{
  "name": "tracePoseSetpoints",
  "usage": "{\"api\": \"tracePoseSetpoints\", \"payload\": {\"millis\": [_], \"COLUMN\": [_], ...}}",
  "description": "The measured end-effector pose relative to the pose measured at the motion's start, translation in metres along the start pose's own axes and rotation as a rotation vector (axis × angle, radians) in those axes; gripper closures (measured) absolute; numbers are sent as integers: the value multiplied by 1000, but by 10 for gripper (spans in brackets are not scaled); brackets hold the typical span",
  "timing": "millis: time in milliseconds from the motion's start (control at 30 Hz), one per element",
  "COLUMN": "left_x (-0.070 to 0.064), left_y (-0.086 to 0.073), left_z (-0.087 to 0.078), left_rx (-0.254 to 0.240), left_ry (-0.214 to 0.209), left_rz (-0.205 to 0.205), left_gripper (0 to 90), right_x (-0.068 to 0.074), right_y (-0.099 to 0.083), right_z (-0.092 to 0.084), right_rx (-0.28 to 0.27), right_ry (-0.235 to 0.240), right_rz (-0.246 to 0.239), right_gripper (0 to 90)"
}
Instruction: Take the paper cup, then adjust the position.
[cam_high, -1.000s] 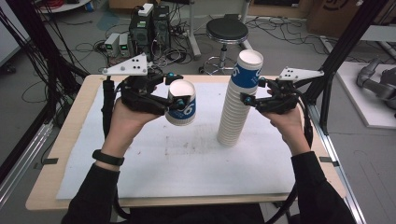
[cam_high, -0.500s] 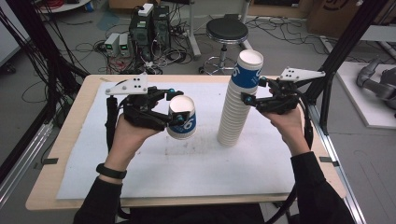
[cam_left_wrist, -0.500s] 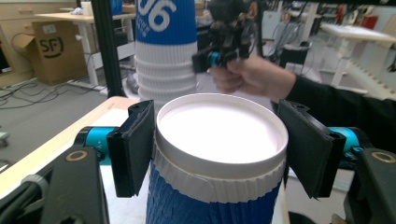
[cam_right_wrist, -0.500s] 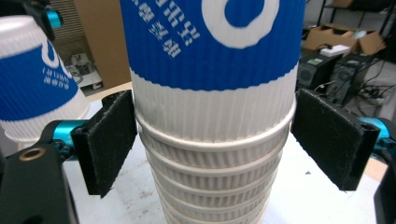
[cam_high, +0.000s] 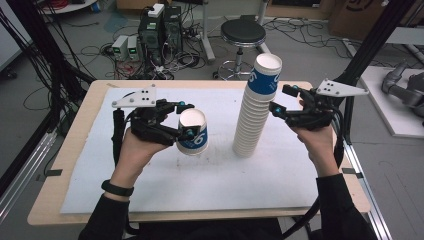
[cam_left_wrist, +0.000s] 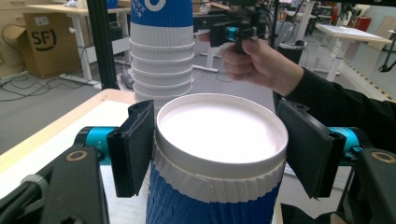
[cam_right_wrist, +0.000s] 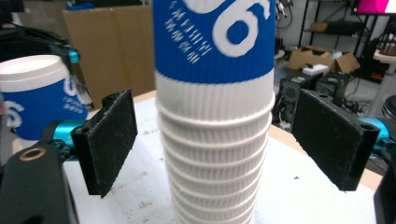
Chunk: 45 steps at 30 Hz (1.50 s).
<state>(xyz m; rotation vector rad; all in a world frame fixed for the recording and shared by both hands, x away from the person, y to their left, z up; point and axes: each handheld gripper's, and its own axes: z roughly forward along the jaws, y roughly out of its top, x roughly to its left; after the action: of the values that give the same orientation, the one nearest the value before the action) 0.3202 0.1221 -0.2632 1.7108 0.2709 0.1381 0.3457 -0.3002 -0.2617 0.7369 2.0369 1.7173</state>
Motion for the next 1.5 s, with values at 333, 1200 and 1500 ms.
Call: {"api": "tracePoseSetpoints", "payload": {"millis": [333,1200,1500], "left_x": [5,9,-2], "left_y": [-7,-7,-2], "left_z": [-6,-7,-1], "left_rx": [12,-18,-31], "left_ry": [11,-2,-41], "left_rz": [-17,-32,-28], "left_gripper": [300,300,300], "right_x": [7,17,30], "right_y": [-15,-21,-22], "right_z": [-12,-13,-2], "right_rx": [-10,34,67], "right_ry": [32,247,351], "right_rz": [-7,-37,-75], "right_gripper": [153,157,157]}}
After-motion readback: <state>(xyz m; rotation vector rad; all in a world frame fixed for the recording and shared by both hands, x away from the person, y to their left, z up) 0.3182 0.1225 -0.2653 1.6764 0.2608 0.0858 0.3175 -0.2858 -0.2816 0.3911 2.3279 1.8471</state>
